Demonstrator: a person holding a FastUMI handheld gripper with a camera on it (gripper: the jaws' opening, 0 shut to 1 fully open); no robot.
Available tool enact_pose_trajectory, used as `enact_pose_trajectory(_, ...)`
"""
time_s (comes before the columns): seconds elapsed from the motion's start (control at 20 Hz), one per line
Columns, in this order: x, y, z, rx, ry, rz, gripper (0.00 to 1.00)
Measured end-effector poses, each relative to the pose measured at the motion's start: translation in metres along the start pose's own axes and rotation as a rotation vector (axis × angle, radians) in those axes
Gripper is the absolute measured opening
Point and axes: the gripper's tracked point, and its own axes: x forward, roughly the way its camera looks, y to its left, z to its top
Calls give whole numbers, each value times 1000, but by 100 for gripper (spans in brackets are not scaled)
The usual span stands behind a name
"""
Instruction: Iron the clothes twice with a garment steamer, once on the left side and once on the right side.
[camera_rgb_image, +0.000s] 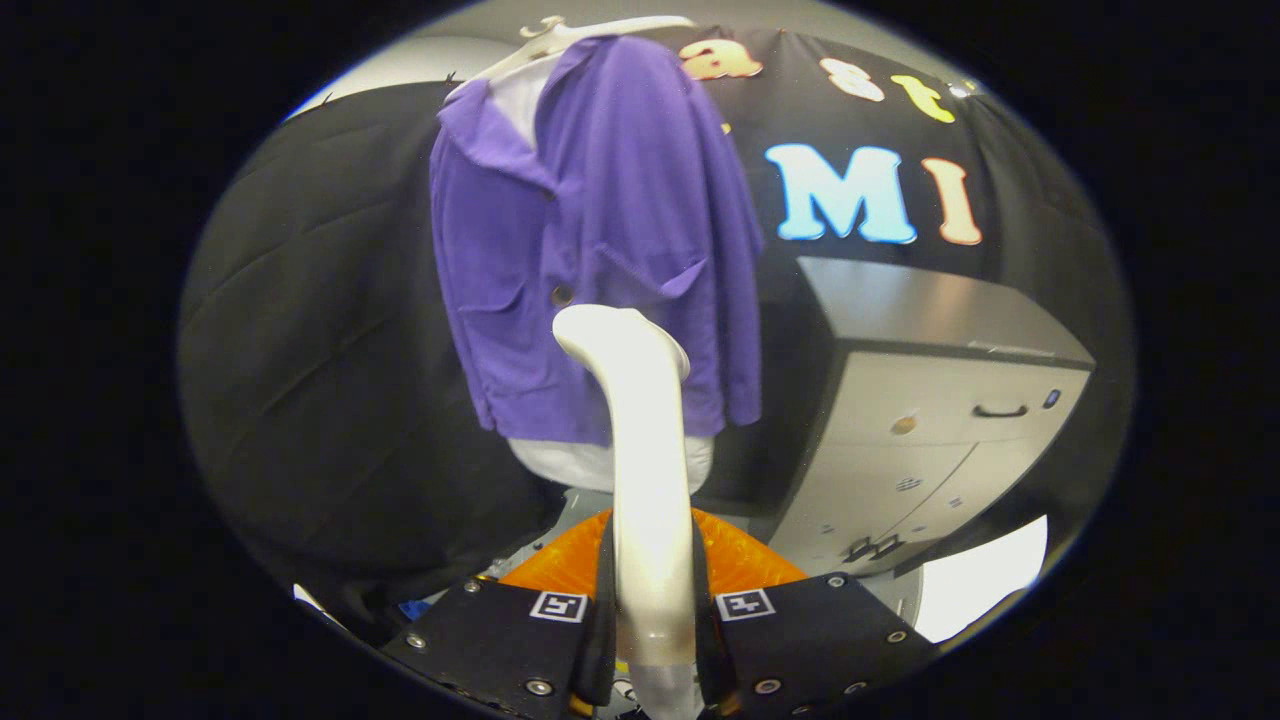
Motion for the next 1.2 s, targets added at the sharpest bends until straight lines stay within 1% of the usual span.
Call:
enact_pose_trajectory(0.2, -45, -50, 64, 44, -156, -46, 32)
enact_pose_trajectory(0.35, -77, -75, 98, 70, -266, -83, 32)
enact_pose_trajectory(0.45, -98, -86, 116, 86, -340, -128, 32)
enact_pose_trajectory(0.55, -112, -84, 128, 94, -413, -170, 32)
enact_pose_trajectory(0.65, -123, -78, 131, 108, -461, -215, 32)
enact_pose_trajectory(0.75, -128, -64, 127, 84, -493, -247, 32)
enact_pose_trajectory(0.9, -128, -41, 115, 77, -514, -272, 32)
enact_pose_trajectory(1.2, -113, -17, 88, 47, -468, -308, 33)
